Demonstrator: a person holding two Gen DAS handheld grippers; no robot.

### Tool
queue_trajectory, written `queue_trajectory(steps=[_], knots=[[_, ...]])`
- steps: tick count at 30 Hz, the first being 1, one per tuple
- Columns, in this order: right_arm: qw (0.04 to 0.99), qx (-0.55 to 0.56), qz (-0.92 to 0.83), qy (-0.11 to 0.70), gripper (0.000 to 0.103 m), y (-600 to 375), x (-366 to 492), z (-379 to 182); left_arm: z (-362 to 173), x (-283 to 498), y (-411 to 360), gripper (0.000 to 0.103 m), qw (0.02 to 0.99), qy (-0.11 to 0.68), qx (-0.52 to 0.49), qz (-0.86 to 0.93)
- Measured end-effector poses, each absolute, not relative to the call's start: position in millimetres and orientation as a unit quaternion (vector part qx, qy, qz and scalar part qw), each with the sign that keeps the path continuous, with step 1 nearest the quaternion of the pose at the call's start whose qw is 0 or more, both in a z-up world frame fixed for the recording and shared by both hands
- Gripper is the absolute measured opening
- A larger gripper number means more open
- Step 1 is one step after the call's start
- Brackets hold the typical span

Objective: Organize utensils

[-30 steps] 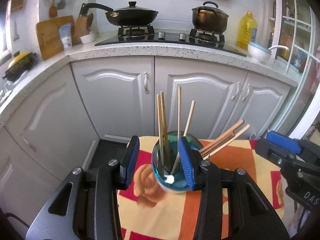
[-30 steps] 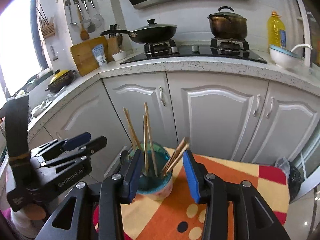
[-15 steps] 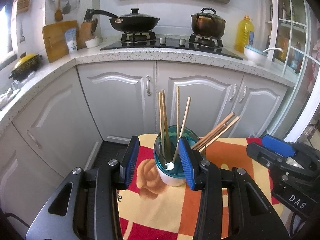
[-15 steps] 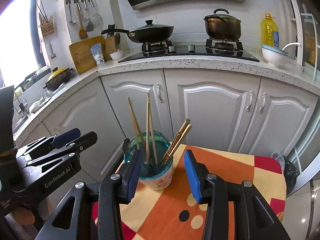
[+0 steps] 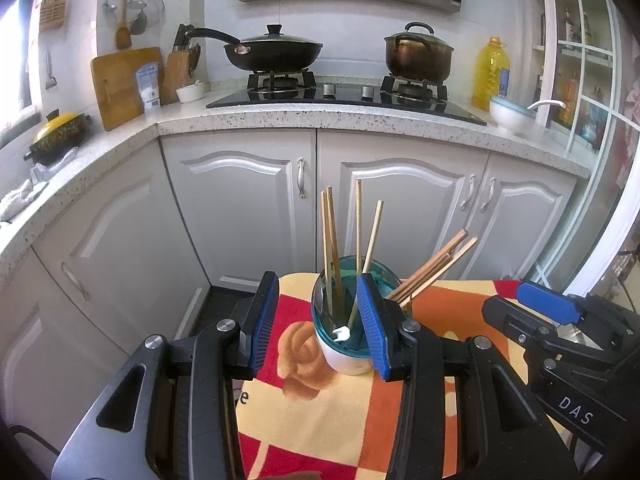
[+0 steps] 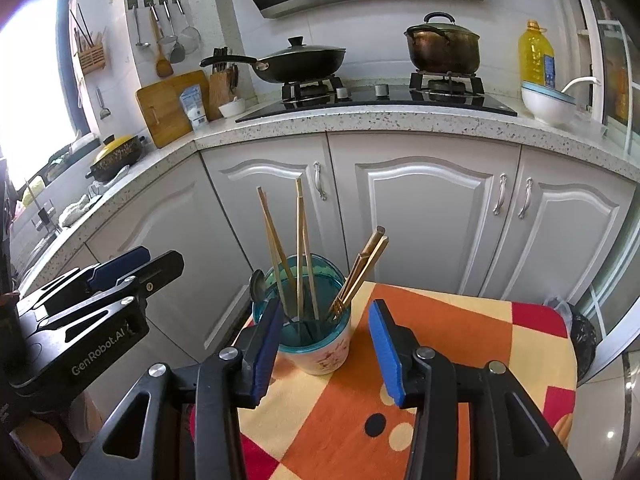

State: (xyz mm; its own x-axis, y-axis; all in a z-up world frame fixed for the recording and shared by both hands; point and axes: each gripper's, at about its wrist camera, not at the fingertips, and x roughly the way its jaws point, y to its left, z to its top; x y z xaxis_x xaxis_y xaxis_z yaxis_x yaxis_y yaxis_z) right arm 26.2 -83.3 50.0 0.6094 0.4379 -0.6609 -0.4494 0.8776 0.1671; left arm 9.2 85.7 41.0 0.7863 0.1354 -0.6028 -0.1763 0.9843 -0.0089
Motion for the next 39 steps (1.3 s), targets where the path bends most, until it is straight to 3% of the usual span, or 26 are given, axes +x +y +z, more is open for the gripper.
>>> queue_trajectory(steps=[39], knots=[[0.888,-0.015,0.248,0.388,0.048,-80.3,32.8,36.3,32.3,14.0,86.8,0.04,0.94,0.329,-0.026,0.083]])
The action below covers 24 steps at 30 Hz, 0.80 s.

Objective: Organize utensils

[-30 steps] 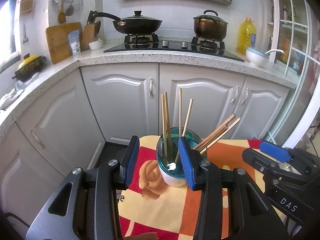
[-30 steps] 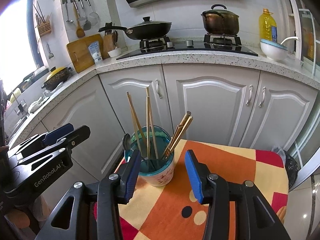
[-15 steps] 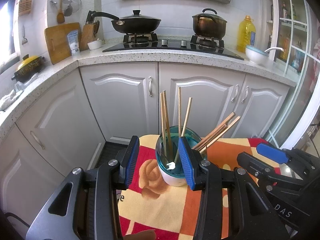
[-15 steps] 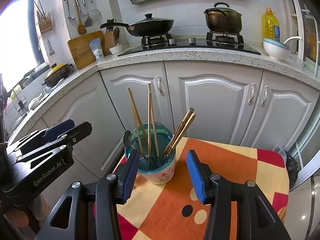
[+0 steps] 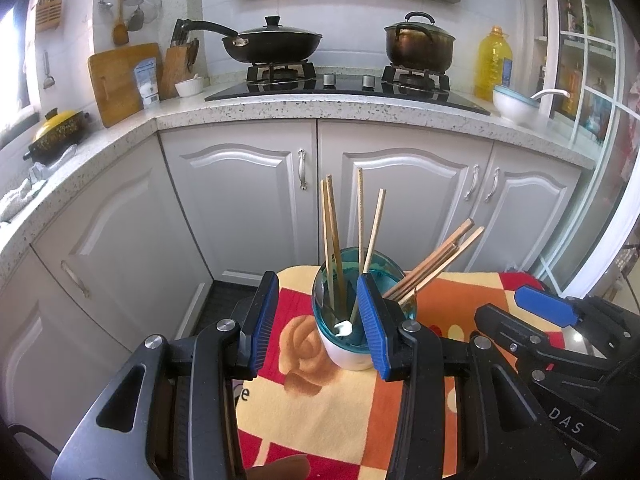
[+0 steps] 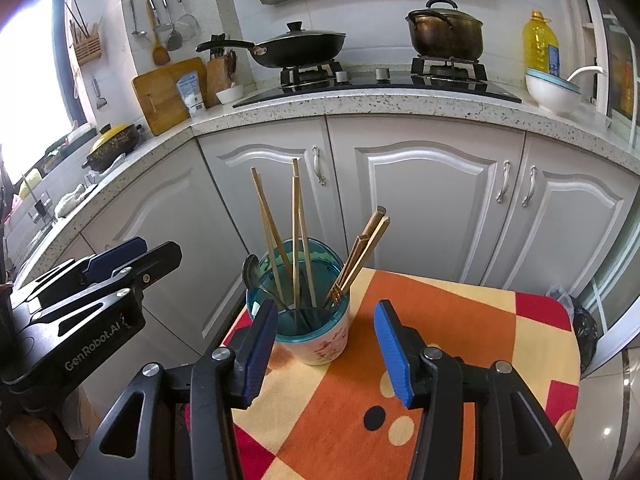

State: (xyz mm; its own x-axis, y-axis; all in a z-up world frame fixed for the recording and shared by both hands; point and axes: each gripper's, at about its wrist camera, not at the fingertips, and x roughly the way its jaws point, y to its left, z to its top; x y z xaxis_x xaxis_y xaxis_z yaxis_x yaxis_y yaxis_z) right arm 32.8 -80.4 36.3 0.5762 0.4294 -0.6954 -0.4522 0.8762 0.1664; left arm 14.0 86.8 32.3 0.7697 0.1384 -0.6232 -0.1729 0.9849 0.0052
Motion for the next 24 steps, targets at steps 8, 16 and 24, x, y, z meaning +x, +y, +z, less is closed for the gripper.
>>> queue_trajectory(steps=[8,16,24], knots=[[0.886,-0.017,0.251,0.39,0.049,-79.0,33.3,34.0,30.1,15.5,86.2,0.04,0.939,0.333,-0.027,0.082],[0.885,-0.018,0.251,0.392,0.049,-78.2,33.6,32.3,26.8,17.2,85.9,0.04,0.937,0.338,-0.031,0.082],[0.884,-0.018,0.252,0.393,0.049,-77.1,33.2,31.0,25.8,17.7,87.2,0.04,0.937,0.338,-0.03,0.082]])
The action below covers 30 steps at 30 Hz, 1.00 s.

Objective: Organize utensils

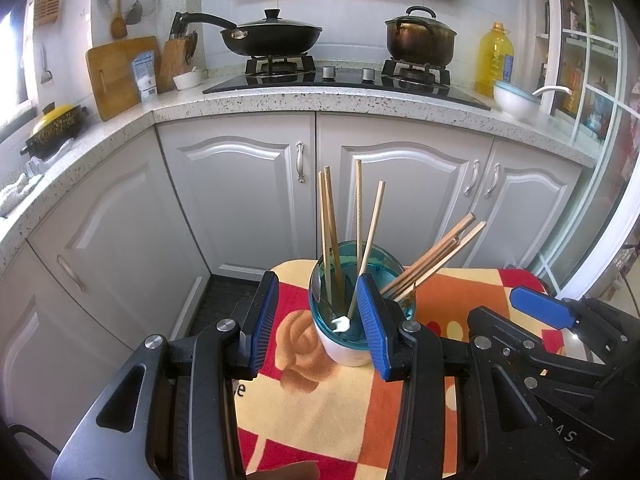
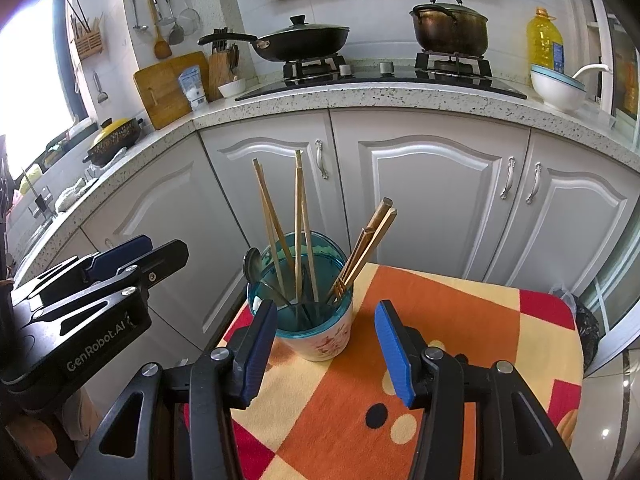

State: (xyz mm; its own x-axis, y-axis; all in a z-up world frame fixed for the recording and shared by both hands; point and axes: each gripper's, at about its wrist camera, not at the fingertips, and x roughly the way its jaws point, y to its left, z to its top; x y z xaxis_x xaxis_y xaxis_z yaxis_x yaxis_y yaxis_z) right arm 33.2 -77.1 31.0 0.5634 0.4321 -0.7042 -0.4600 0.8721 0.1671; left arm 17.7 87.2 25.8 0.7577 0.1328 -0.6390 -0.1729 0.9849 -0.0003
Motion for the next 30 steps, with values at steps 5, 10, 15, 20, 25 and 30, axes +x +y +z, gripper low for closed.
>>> queue_trajectory(steps=[5,10,15,20,25,30], knots=[[0.883,-0.02,0.254,0.394,0.049,-75.0,32.9,29.6,25.4,17.4,86.3,0.04,0.937,0.338,-0.031,0.082],[0.883,-0.021,0.254,0.394,0.05,-74.9,32.9,29.8,25.8,17.9,86.2,0.04,0.937,0.339,-0.031,0.082],[0.883,-0.021,0.253,0.395,0.05,-74.7,32.7,29.3,24.1,17.2,85.8,0.04,0.936,0.34,-0.031,0.081],[0.882,-0.022,0.254,0.396,0.05,-73.1,32.5,28.9,20.6,16.9,85.0,0.04,0.936,0.342,-0.033,0.079],[0.88,-0.024,0.254,0.4,0.05,-72.1,33.9,26.9,17.4,20.7,86.0,0.04,0.932,0.352,-0.042,0.071],[0.879,-0.025,0.251,0.403,0.05,-73.6,35.5,24.9,15.4,20.8,83.2,0.04,0.933,0.352,-0.041,0.064]])
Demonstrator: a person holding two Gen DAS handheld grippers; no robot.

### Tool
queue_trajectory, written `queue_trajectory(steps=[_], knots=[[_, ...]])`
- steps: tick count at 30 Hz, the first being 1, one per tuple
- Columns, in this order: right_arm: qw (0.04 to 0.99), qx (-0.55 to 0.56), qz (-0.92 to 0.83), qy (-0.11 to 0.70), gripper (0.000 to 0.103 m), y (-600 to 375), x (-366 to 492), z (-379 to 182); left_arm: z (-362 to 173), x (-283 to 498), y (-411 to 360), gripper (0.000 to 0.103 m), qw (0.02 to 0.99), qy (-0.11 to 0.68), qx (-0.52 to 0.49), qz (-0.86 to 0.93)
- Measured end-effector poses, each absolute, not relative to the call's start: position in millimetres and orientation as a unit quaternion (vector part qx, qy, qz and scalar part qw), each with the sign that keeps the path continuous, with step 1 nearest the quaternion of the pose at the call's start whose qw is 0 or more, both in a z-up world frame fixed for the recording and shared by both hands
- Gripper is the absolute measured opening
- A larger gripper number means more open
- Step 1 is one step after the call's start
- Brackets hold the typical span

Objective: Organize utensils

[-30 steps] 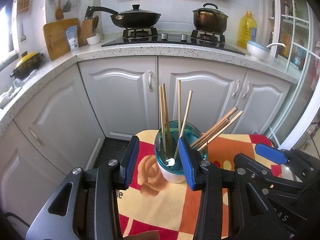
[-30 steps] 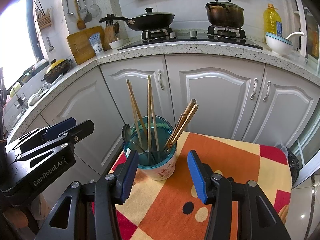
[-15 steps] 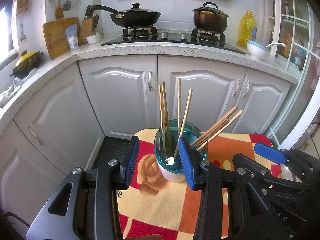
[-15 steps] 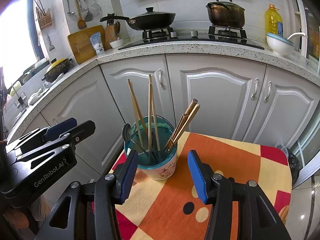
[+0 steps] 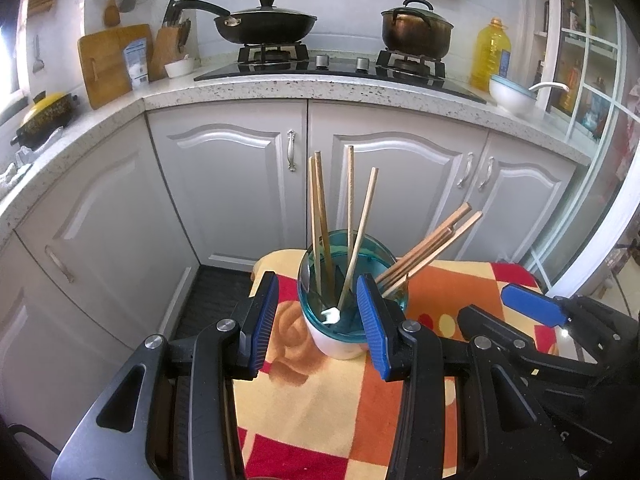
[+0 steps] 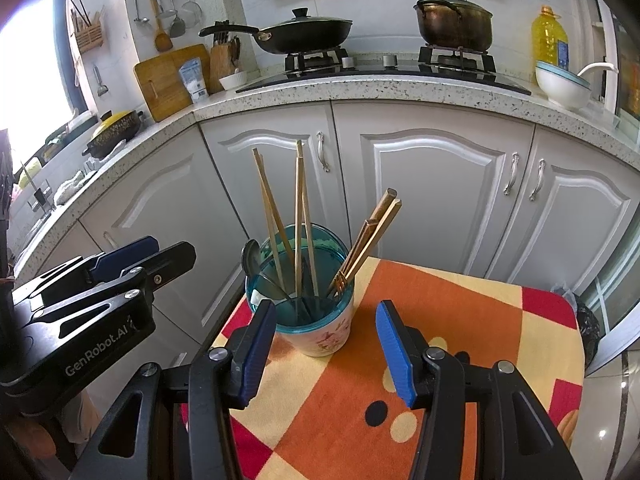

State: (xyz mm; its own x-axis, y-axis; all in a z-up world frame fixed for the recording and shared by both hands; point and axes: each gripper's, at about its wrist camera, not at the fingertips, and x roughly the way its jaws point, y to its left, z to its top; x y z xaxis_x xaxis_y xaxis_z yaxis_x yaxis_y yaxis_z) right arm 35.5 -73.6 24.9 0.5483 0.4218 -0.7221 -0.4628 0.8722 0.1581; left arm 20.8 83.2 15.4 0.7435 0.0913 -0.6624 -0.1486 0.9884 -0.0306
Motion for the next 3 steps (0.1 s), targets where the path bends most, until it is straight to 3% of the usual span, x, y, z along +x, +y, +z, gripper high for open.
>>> queue_trajectory(steps=[3], knots=[[0.879,-0.023,0.249,0.405,0.05,-76.0,37.0,22.8,14.6,22.4,82.0,0.04,0.932,0.355,-0.038,0.06]])
